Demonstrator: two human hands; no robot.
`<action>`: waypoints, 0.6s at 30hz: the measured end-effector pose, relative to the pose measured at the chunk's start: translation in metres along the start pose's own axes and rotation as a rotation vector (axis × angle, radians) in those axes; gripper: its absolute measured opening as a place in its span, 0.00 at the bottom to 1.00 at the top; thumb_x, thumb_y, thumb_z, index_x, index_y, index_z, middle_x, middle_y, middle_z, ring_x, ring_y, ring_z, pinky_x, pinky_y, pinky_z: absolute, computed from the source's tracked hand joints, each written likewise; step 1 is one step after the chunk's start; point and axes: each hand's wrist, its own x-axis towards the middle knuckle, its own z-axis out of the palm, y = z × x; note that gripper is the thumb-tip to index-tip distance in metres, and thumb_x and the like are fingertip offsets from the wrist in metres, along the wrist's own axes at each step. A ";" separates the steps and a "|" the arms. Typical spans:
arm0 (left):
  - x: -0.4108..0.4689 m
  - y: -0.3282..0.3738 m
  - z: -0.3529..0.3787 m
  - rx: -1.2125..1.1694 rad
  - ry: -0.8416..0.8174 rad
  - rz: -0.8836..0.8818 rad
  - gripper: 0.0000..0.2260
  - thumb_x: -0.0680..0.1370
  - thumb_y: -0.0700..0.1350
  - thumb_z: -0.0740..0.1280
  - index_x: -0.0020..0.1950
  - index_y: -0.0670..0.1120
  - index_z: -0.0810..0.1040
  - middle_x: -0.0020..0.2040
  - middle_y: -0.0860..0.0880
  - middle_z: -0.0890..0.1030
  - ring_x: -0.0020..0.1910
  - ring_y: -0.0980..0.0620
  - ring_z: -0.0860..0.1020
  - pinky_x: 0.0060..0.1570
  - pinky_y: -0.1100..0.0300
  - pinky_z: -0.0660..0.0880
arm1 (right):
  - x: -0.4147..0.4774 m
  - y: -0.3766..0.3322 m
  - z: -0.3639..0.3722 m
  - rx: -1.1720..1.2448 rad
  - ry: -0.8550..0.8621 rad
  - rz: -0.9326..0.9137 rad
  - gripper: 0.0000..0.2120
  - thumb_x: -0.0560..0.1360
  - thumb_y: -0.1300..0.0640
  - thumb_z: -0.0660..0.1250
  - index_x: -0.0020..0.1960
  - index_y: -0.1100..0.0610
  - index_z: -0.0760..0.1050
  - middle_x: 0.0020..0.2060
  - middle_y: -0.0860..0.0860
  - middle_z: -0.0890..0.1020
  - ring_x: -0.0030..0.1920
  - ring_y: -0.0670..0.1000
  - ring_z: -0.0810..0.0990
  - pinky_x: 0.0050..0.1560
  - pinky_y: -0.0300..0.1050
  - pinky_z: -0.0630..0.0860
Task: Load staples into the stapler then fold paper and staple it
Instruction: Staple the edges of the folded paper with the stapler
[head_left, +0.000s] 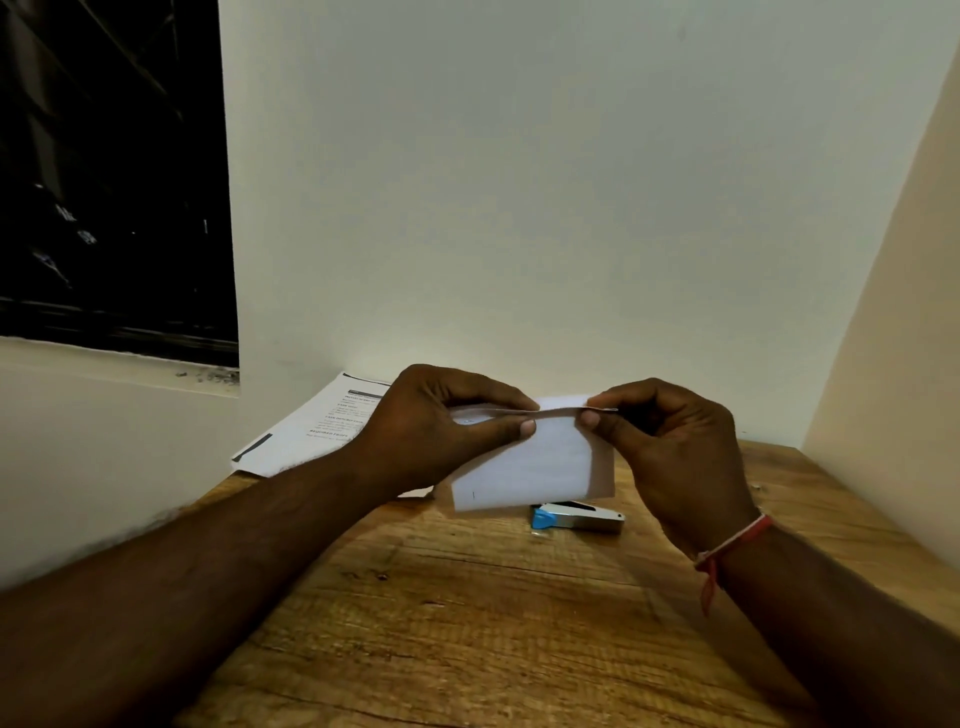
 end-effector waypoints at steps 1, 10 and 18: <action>0.001 -0.001 0.000 -0.015 0.012 -0.015 0.07 0.75 0.46 0.85 0.52 0.53 0.94 0.50 0.59 0.92 0.54 0.60 0.90 0.58 0.59 0.85 | 0.002 0.001 -0.001 0.027 0.014 0.018 0.09 0.73 0.65 0.81 0.45 0.52 0.87 0.45 0.46 0.90 0.49 0.45 0.88 0.50 0.40 0.86; 0.007 -0.009 -0.007 -0.131 0.028 -0.102 0.07 0.76 0.42 0.84 0.54 0.47 0.93 0.50 0.51 0.93 0.55 0.51 0.91 0.62 0.46 0.87 | 0.014 0.014 -0.014 0.136 0.101 0.110 0.10 0.73 0.68 0.80 0.45 0.53 0.87 0.45 0.49 0.91 0.49 0.46 0.88 0.54 0.46 0.84; 0.007 -0.014 -0.008 -0.119 0.068 -0.071 0.06 0.76 0.39 0.84 0.52 0.46 0.93 0.48 0.50 0.93 0.51 0.52 0.91 0.57 0.58 0.86 | 0.018 0.020 -0.020 0.108 0.043 0.101 0.09 0.74 0.68 0.79 0.49 0.56 0.87 0.46 0.49 0.91 0.50 0.46 0.89 0.54 0.44 0.86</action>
